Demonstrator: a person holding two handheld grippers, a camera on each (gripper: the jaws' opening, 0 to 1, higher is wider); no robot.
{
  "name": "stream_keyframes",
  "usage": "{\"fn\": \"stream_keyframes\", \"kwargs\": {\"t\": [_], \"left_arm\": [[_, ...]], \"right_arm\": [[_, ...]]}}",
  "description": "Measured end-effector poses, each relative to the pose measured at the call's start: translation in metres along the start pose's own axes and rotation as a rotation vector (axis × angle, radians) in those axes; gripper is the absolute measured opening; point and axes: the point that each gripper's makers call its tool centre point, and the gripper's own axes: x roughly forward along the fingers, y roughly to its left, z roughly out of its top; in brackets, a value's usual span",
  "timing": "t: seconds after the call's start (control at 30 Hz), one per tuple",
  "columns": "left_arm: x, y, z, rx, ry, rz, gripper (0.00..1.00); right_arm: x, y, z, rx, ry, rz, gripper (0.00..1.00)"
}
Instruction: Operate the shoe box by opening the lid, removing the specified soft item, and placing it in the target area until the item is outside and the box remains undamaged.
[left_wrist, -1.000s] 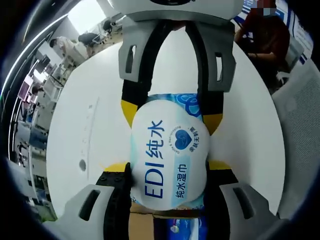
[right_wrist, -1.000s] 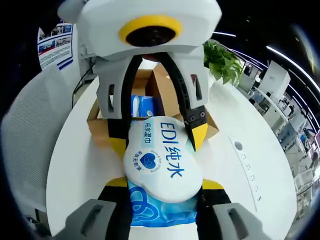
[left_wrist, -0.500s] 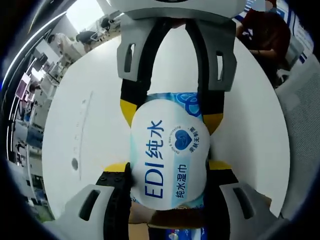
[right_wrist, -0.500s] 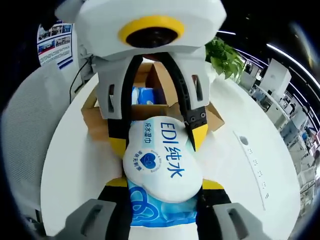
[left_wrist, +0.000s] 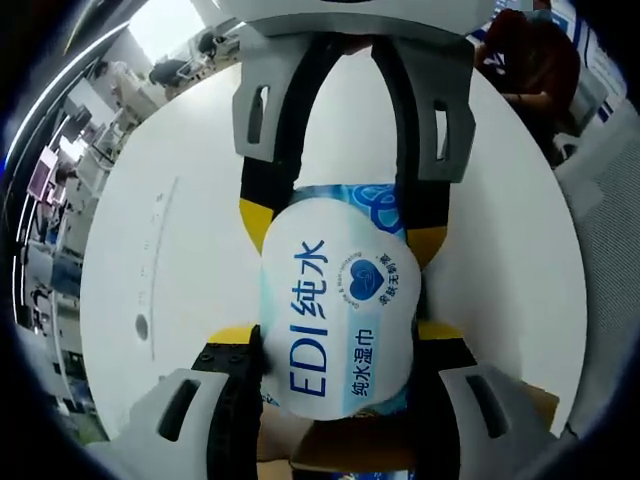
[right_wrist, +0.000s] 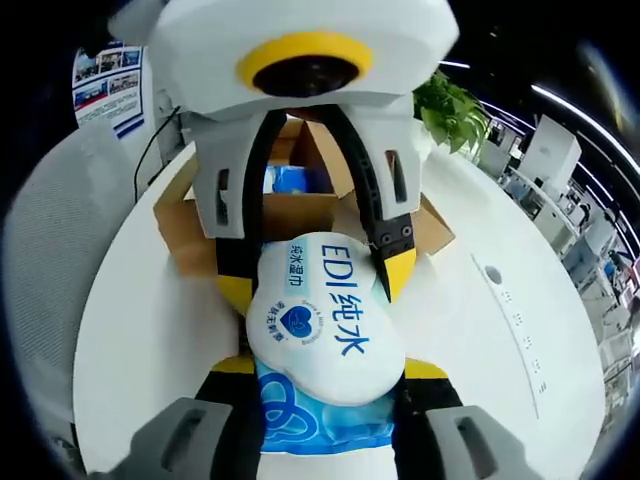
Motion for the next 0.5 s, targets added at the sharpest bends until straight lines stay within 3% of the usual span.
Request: {"fn": "stream_keyframes", "kwargs": {"t": [0.5], "left_arm": [[0.011, -0.003, -0.005, 0.002, 0.01, -0.005, 0.58]], "right_arm": [[0.009, 0.004, -0.008, 0.002, -0.012, 0.001, 0.48]]}}
